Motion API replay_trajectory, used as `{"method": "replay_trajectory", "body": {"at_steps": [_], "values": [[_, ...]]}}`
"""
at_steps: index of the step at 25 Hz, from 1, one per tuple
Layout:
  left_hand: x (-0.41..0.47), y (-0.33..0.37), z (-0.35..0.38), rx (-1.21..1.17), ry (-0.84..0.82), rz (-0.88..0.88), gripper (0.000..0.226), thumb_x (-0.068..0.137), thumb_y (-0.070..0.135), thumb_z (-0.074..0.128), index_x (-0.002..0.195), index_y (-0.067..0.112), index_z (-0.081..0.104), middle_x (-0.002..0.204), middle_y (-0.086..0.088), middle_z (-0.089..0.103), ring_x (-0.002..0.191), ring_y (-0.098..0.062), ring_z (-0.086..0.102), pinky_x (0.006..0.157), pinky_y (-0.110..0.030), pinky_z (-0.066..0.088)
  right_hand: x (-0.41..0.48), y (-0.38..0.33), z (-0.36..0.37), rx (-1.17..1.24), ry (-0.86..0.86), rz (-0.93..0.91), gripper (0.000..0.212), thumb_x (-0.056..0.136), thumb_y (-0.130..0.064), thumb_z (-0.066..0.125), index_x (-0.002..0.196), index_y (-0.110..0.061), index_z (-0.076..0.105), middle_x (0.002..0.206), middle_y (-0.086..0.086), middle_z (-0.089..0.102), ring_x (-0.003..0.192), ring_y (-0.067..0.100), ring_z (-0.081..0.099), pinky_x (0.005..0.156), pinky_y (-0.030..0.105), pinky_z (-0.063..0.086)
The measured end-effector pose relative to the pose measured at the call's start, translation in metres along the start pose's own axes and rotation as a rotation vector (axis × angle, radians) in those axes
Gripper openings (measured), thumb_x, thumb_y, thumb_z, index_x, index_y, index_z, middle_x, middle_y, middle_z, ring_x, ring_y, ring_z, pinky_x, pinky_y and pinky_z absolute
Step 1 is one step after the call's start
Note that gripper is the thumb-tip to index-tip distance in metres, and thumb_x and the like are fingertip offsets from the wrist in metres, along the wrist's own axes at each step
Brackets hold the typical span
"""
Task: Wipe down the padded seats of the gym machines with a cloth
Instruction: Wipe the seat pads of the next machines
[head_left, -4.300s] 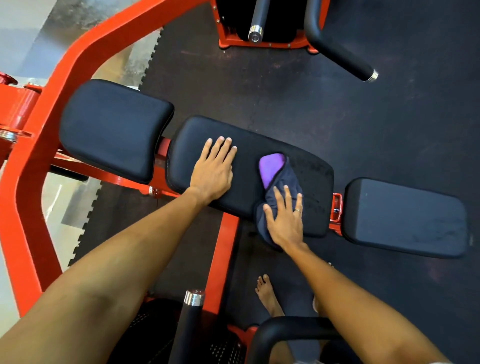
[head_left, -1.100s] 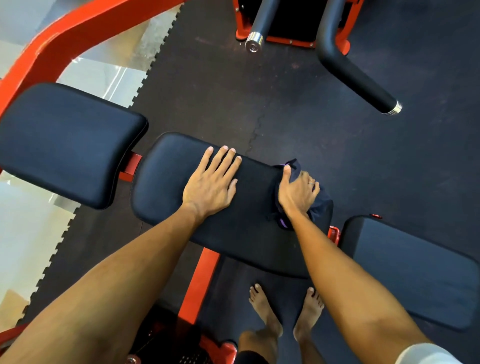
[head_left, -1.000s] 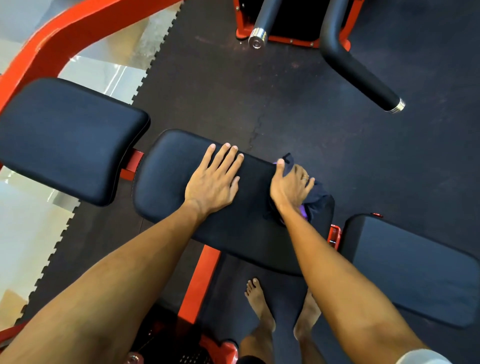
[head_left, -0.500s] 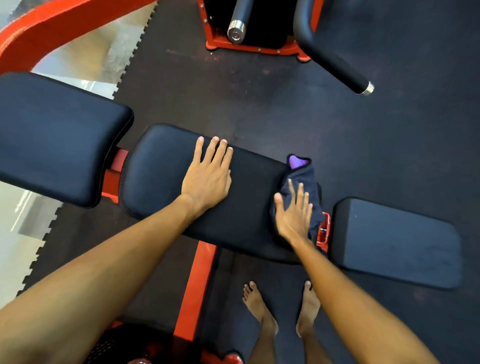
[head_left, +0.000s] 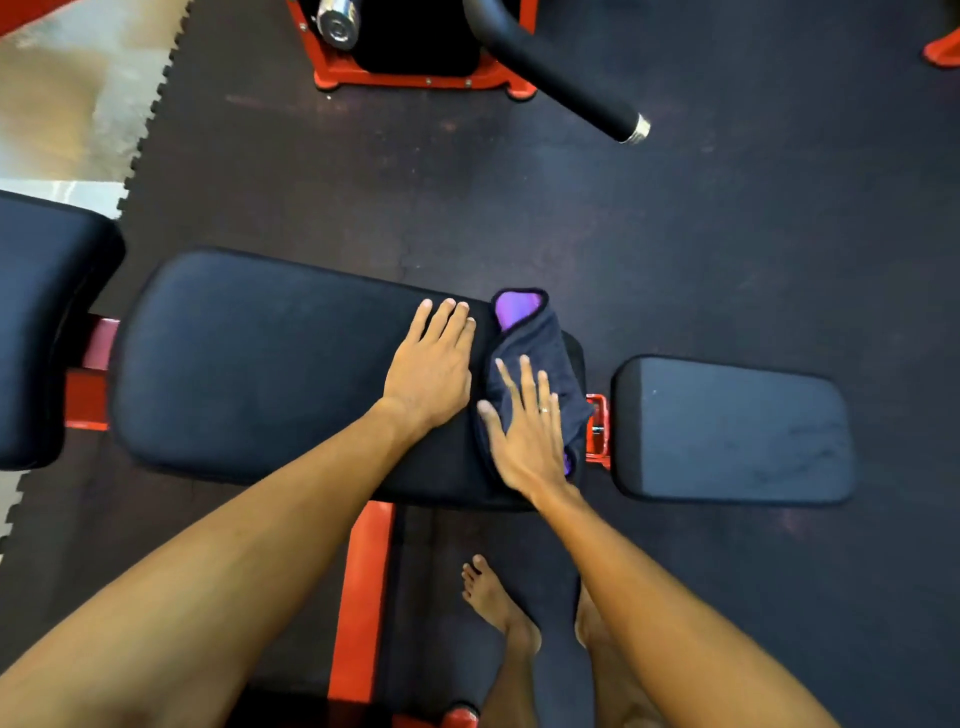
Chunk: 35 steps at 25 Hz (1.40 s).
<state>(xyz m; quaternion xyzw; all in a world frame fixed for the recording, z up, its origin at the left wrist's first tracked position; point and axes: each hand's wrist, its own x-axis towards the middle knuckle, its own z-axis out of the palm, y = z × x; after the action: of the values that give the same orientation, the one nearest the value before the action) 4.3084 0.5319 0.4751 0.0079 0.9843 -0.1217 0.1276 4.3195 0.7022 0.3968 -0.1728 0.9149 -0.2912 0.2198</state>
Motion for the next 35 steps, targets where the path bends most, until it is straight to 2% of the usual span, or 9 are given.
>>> {"method": "replay_trajectory", "body": {"at_steps": [6,10,13,15,18,21,29,32,35], "values": [[0.008,0.016,0.014,0.079,0.081,-0.029,0.064,0.105,0.038,0.023,0.159,0.002,0.017,0.167,-0.016,0.017,0.155,-0.033,0.011,0.125,-0.055,0.007,0.087,0.042,-0.035,0.145,-0.041,0.502,0.065,0.106,-0.060,0.021,0.162,-0.036,-0.001,0.172,-0.002,-0.006,0.158,0.028,-0.004,0.125,0.053,-0.003],[0.011,0.019,0.016,0.126,0.044,-0.035,0.065,0.106,0.039,0.013,0.160,0.003,0.008,0.169,-0.015,0.009,0.157,-0.032,0.002,0.124,-0.056,0.005,0.063,-0.020,-0.019,0.108,0.046,0.202,0.062,0.108,-0.051,0.025,0.161,-0.036,-0.003,0.171,-0.005,-0.007,0.158,0.022,-0.009,0.126,0.048,-0.006],[0.010,0.018,0.018,0.155,0.047,-0.032,0.065,0.106,0.039,0.015,0.160,0.004,0.008,0.169,-0.014,0.008,0.157,-0.032,0.002,0.124,-0.056,0.006,0.001,-0.022,-0.005,0.158,0.085,0.033,0.065,0.107,-0.052,0.026,0.151,-0.048,-0.022,0.171,-0.009,-0.003,0.158,0.017,-0.008,0.127,0.041,-0.006],[0.009,0.020,0.019,0.146,0.065,-0.036,0.064,0.106,0.039,0.018,0.160,0.004,0.012,0.168,-0.014,0.012,0.156,-0.032,0.006,0.124,-0.056,0.007,-0.025,0.008,0.003,0.068,0.083,-0.028,0.061,0.105,-0.057,0.023,0.156,-0.049,-0.010,0.171,-0.008,0.001,0.158,0.018,-0.005,0.127,0.042,-0.002],[0.011,0.020,0.018,0.124,0.082,-0.041,0.065,0.106,0.039,0.021,0.160,0.004,0.015,0.168,-0.014,0.015,0.156,-0.032,0.009,0.124,-0.056,0.006,-0.005,0.055,0.001,0.065,0.054,0.166,0.061,0.105,-0.057,0.029,0.161,-0.040,0.013,0.172,-0.007,0.003,0.158,0.022,-0.001,0.127,0.045,0.000],[0.012,0.018,0.018,0.123,0.081,-0.049,0.065,0.106,0.040,0.020,0.160,0.004,0.015,0.168,-0.014,0.015,0.156,-0.032,0.008,0.124,-0.057,0.006,0.045,0.043,-0.014,0.219,0.020,0.567,0.062,0.108,-0.054,0.025,0.163,-0.033,0.005,0.172,0.000,-0.001,0.158,0.028,0.000,0.126,0.053,-0.001],[-0.001,0.030,0.024,0.112,0.080,-0.032,0.062,0.105,0.033,0.027,0.159,0.004,0.020,0.167,-0.014,0.017,0.156,-0.033,0.010,0.125,-0.056,0.007,-0.059,-0.002,0.024,0.058,0.052,0.044,0.063,0.102,-0.062,0.016,0.161,-0.042,0.008,0.172,-0.008,-0.005,0.158,0.021,-0.009,0.126,0.044,-0.006],[-0.026,0.051,0.029,0.068,0.071,0.044,0.063,0.102,0.033,0.033,0.158,0.005,0.027,0.167,-0.014,0.021,0.155,-0.032,0.014,0.124,-0.056,0.007,-0.053,0.040,0.023,0.046,0.081,0.112,0.063,0.102,-0.062,0.022,0.161,-0.041,0.015,0.172,-0.008,0.000,0.158,0.020,-0.004,0.126,0.044,-0.003],[-0.048,0.060,0.032,0.056,0.052,0.081,0.062,0.103,0.034,0.033,0.157,0.005,0.027,0.166,-0.014,0.022,0.155,-0.032,0.014,0.124,-0.056,0.008,-0.026,0.062,0.014,0.138,0.104,0.405,0.062,0.106,-0.056,0.027,0.162,-0.034,0.012,0.172,-0.003,0.005,0.158,0.024,0.003,0.127,0.048,0.002]]}}
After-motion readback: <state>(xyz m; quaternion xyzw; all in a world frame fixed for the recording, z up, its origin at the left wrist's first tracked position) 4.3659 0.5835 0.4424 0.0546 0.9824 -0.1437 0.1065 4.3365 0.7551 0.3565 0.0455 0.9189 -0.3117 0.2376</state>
